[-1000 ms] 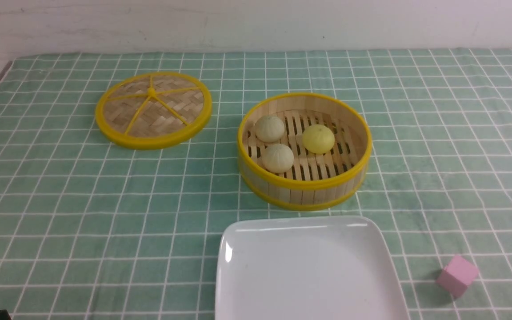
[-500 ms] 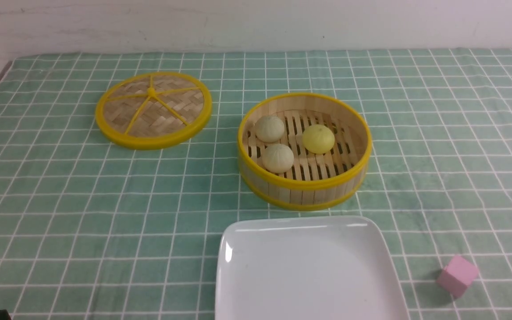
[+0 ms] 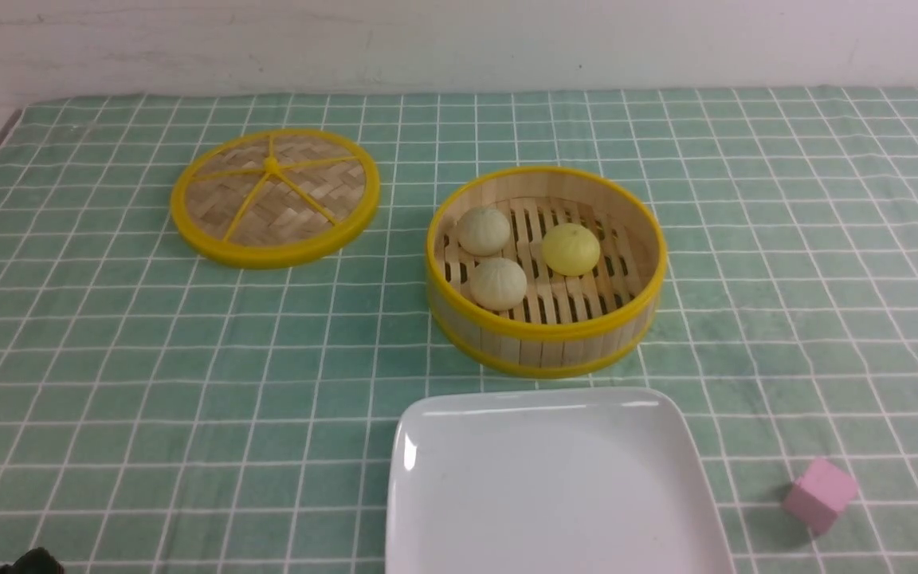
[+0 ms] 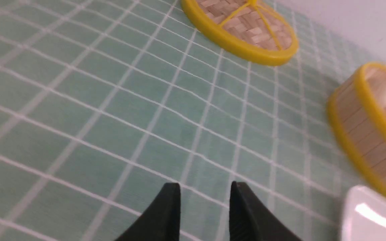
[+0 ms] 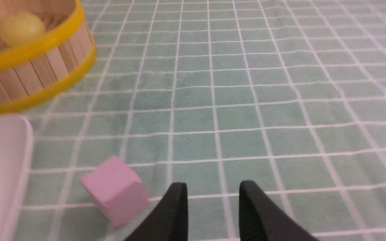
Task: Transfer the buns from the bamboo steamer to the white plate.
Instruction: 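Reach toward a bun in the bamboo steamer with the right gripper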
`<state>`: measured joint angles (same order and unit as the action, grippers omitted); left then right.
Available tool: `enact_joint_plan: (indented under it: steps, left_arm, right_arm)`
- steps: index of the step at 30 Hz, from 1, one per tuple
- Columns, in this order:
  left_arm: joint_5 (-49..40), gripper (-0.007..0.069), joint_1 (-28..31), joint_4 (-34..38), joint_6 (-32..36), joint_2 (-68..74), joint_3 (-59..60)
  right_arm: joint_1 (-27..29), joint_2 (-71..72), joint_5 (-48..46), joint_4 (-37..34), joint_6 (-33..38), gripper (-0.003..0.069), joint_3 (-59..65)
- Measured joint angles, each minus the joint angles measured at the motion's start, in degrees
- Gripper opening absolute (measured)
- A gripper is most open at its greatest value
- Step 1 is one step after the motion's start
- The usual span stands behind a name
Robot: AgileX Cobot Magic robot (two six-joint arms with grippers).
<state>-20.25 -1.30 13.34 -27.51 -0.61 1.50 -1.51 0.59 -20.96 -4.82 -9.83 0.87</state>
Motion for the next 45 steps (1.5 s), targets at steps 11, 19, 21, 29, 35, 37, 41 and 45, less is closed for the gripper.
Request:
enact_joint_plan:
  steps: [11,19,21,29,35,37,41,45]
  left_arm:
    - [1.2,0.0240,0.0,18.3,-13.6,0.0,0.1]
    - [4.0,0.0181,0.0,16.8,-8.9,0.0,-1.7]
    - [2.8,0.0089,0.0,15.9,-3.2,0.0,-6.4]
    - [-12.8,0.0001,0.0,14.5,11.2,13.0,-20.8]
    - [-26.5,0.0001,0.0,13.8,19.6,29.4,-27.1]
    - [-31.1,0.0001,0.0,13.7,23.5,36.7,-30.3]
    - [-35.1,0.0001,0.0,13.7,29.0,46.6,-35.4]
    - [-35.3,0.0001,0.0,13.7,30.4,52.4,-38.0]
  right_arm:
    - [0.0,0.0,0.8,-27.3,-19.8,0.0239,0.5]
    - [0.0,0.0,3.1,-27.4,-17.0,0.0165,-1.7]
    - [0.0,-0.2,4.0,-26.0,-11.5,0.0071,-6.2]
    - [0.0,-18.5,-9.1,-13.9,1.0,-0.0001,-23.7]
    - [0.0,-39.3,-29.2,-9.2,1.1,0.0001,-35.0]
    - [0.0,-46.9,-33.1,-11.2,4.4,0.0001,-38.8]
    - [0.0,-59.1,-35.8,-25.7,19.1,0.0002,-43.8]
    - [-1.8,-67.8,-37.1,-39.1,31.6,0.0005,-48.0]
